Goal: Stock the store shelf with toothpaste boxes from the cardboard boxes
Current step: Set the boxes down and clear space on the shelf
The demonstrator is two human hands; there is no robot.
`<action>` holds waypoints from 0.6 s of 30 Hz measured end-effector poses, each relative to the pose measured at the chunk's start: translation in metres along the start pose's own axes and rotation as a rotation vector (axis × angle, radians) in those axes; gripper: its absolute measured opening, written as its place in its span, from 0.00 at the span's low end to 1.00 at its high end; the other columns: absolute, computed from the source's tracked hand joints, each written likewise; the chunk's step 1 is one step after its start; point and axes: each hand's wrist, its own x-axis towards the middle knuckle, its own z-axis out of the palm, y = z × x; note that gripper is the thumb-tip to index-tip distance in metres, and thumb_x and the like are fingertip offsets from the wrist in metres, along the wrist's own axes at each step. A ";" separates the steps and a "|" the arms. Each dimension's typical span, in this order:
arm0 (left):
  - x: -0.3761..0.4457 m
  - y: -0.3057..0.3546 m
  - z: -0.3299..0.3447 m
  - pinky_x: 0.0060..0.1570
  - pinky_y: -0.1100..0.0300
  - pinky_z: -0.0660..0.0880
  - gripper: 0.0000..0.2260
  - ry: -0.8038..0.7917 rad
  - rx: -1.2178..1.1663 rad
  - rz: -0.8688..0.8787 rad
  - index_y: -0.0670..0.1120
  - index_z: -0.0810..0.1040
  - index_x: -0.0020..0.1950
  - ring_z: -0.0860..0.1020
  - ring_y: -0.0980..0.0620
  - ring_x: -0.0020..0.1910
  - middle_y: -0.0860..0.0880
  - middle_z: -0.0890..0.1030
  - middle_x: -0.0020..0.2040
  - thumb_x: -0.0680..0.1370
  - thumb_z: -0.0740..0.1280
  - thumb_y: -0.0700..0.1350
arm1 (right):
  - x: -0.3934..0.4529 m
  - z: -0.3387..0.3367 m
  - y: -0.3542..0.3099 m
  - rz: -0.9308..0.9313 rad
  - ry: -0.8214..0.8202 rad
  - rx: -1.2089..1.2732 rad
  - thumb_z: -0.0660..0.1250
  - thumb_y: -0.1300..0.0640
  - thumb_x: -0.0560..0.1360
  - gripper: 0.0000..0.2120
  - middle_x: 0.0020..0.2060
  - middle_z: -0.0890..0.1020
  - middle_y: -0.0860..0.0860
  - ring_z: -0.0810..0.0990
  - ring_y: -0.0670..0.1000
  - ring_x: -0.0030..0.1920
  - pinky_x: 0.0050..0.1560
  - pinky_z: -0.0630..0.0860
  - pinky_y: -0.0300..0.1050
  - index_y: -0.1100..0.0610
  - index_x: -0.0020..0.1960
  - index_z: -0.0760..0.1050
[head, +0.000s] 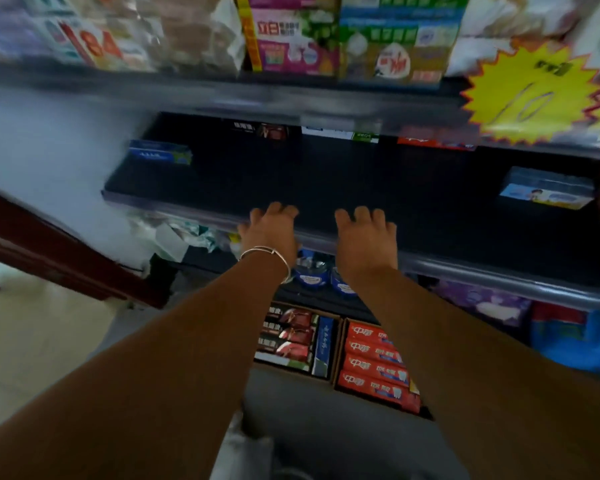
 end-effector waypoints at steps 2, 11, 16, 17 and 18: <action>0.025 -0.027 0.001 0.65 0.44 0.65 0.26 -0.017 0.008 0.054 0.52 0.64 0.72 0.64 0.41 0.68 0.48 0.66 0.69 0.75 0.68 0.45 | 0.019 0.012 -0.029 0.061 -0.001 0.025 0.61 0.62 0.76 0.26 0.65 0.67 0.58 0.64 0.59 0.66 0.65 0.63 0.53 0.56 0.72 0.59; 0.089 -0.109 0.018 0.63 0.47 0.65 0.24 -0.090 0.019 0.210 0.52 0.65 0.71 0.65 0.43 0.67 0.49 0.67 0.68 0.75 0.67 0.46 | 0.068 0.057 -0.126 0.261 0.018 0.087 0.56 0.61 0.78 0.22 0.63 0.69 0.57 0.66 0.59 0.64 0.63 0.64 0.52 0.56 0.71 0.61; 0.102 -0.115 0.027 0.62 0.47 0.66 0.23 -0.078 -0.014 0.191 0.52 0.67 0.70 0.66 0.43 0.66 0.49 0.68 0.67 0.75 0.68 0.46 | 0.079 0.069 -0.128 0.238 0.036 0.077 0.56 0.63 0.78 0.21 0.62 0.71 0.57 0.67 0.58 0.62 0.62 0.65 0.51 0.57 0.70 0.63; 0.103 -0.114 0.028 0.62 0.48 0.66 0.23 -0.071 -0.018 0.182 0.52 0.67 0.70 0.66 0.43 0.66 0.49 0.69 0.67 0.75 0.68 0.46 | 0.082 0.071 -0.127 0.223 0.043 0.076 0.55 0.63 0.78 0.20 0.61 0.71 0.57 0.68 0.58 0.62 0.61 0.66 0.51 0.57 0.70 0.63; 0.104 -0.114 0.031 0.63 0.47 0.67 0.23 -0.065 -0.019 0.172 0.52 0.67 0.70 0.67 0.43 0.65 0.49 0.69 0.67 0.75 0.68 0.45 | 0.084 0.073 -0.125 0.205 0.048 0.076 0.55 0.63 0.78 0.20 0.61 0.71 0.57 0.68 0.58 0.62 0.61 0.66 0.51 0.57 0.70 0.64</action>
